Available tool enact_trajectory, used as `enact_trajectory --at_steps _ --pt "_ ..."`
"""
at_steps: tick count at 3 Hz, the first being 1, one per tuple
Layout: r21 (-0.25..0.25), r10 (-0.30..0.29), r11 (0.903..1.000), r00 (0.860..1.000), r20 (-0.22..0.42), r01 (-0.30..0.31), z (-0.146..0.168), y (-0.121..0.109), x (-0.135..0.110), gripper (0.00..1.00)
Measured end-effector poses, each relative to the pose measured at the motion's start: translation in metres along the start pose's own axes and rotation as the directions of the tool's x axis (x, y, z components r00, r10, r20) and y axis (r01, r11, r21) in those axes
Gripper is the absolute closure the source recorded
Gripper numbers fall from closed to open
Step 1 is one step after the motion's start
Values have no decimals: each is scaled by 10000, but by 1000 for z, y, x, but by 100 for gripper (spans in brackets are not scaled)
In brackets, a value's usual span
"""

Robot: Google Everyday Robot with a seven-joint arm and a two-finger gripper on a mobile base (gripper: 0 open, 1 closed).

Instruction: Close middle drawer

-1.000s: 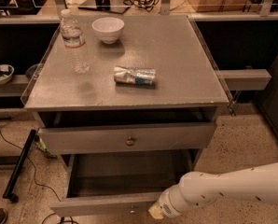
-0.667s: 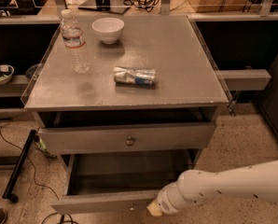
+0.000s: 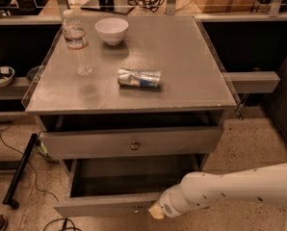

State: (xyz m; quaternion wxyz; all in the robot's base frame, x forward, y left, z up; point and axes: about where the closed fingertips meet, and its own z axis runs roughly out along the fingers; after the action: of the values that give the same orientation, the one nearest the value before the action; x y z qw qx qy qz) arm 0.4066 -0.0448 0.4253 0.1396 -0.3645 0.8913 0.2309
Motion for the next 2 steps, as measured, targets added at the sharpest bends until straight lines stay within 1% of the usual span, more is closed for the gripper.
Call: enact_trajectory --at_steps 2 --pt "100 46 9999 10000 76 -46 4 -3 -7 100"
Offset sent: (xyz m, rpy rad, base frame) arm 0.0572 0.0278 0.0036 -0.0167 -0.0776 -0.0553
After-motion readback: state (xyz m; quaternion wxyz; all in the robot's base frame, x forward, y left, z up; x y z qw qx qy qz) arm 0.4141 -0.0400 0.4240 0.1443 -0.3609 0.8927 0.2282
